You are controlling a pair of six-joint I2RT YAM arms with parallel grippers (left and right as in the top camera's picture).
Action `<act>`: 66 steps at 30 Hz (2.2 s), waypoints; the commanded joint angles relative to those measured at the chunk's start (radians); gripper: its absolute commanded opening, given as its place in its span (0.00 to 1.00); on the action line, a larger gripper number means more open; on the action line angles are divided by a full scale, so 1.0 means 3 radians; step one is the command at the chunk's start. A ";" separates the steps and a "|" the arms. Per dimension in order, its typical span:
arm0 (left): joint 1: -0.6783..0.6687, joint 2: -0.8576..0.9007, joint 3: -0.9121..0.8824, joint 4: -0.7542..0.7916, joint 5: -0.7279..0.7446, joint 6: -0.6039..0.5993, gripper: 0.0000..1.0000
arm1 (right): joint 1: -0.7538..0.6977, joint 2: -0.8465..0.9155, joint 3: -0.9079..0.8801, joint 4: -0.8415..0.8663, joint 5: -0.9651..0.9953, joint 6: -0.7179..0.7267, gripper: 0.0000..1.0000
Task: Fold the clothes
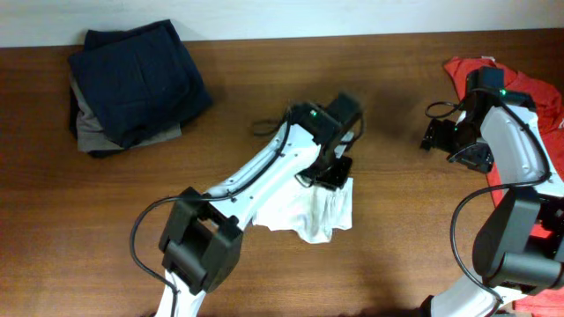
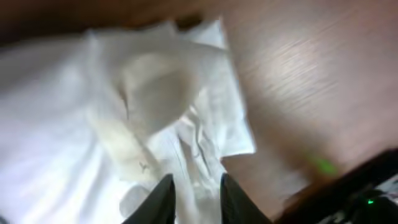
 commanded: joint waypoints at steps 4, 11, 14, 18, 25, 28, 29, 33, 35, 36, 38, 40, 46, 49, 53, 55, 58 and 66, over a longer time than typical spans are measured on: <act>0.0276 -0.0019 0.0585 -0.0633 -0.0114 0.0268 0.56 | -0.0015 -0.0004 0.0062 -0.0001 0.0055 0.0031 0.99; 0.0203 -0.0006 -0.0553 0.0455 0.0042 -0.0053 0.23 | -0.0015 -0.0004 0.0062 -0.0001 0.0055 0.0031 0.99; -0.0005 -0.0001 -0.0858 0.0980 0.0052 -0.0313 0.23 | -0.0014 -0.0004 0.0062 -0.0001 0.0055 0.0031 0.99; -0.0193 0.0076 -0.0871 0.1368 0.0037 -0.0337 0.23 | -0.0015 -0.0004 0.0062 -0.0001 0.0055 0.0031 0.99; -0.0234 0.0314 -0.0276 0.1090 0.0037 -0.0155 0.39 | -0.0014 -0.0004 0.0062 -0.0001 0.0055 0.0031 0.99; -0.0160 0.0309 0.0671 0.0186 0.0034 0.0102 0.95 | -0.0015 -0.0004 0.0062 -0.0001 0.0055 0.0031 0.99; -0.0120 0.0308 0.0893 -0.0048 -0.0022 0.0155 0.98 | -0.0015 -0.0004 0.0062 -0.0001 0.0055 0.0031 0.99; 0.0502 0.0310 0.1369 -0.1104 -0.0816 0.0284 0.99 | -0.0015 -0.0004 0.0062 -0.0001 0.0055 0.0031 0.99; 0.0872 0.0310 0.1335 -0.1390 -0.0813 0.0481 0.99 | -0.0015 -0.0004 0.0062 -0.0001 0.0055 0.0031 0.98; 0.1026 0.0310 0.1335 -0.1461 -0.0813 0.0497 0.99 | -0.0014 -0.0004 0.0062 -0.0001 0.0055 0.0031 0.99; 0.1479 0.0310 0.1317 -0.1583 -0.0791 0.0492 0.99 | -0.0015 -0.0004 0.0062 -0.0001 0.0055 0.0031 0.99; 0.1745 0.0295 0.1175 -0.1583 -0.0687 0.0491 0.99 | -0.0015 -0.0004 0.0062 -0.0001 0.0055 0.0031 0.99; 0.1719 -0.0866 0.0000 -0.1166 -0.0684 0.0495 0.99 | -0.0015 -0.0004 0.0062 -0.0001 0.0055 0.0031 0.99; 0.1644 -0.1184 -0.1177 -0.0249 0.0019 0.0699 0.99 | -0.0015 -0.0004 0.0062 -0.0001 0.0055 0.0031 0.99; 0.1647 -0.1021 -0.2478 0.1700 0.1101 0.0851 0.99 | -0.0015 -0.0004 0.0062 -0.0001 0.0055 0.0031 0.99; 0.1647 -0.0835 -0.2604 0.2028 0.1369 0.0852 0.99 | -0.0015 -0.0004 0.0062 -0.0001 0.0055 0.0031 0.99; 0.1595 -0.0483 -0.2604 0.2089 0.1779 0.0851 0.97 | -0.0015 -0.0004 0.0062 -0.0001 0.0055 0.0031 0.99; 0.1387 -0.0207 -0.2094 0.1788 0.0774 0.0554 0.01 | -0.0015 -0.0004 0.0062 -0.0001 0.0055 0.0031 0.99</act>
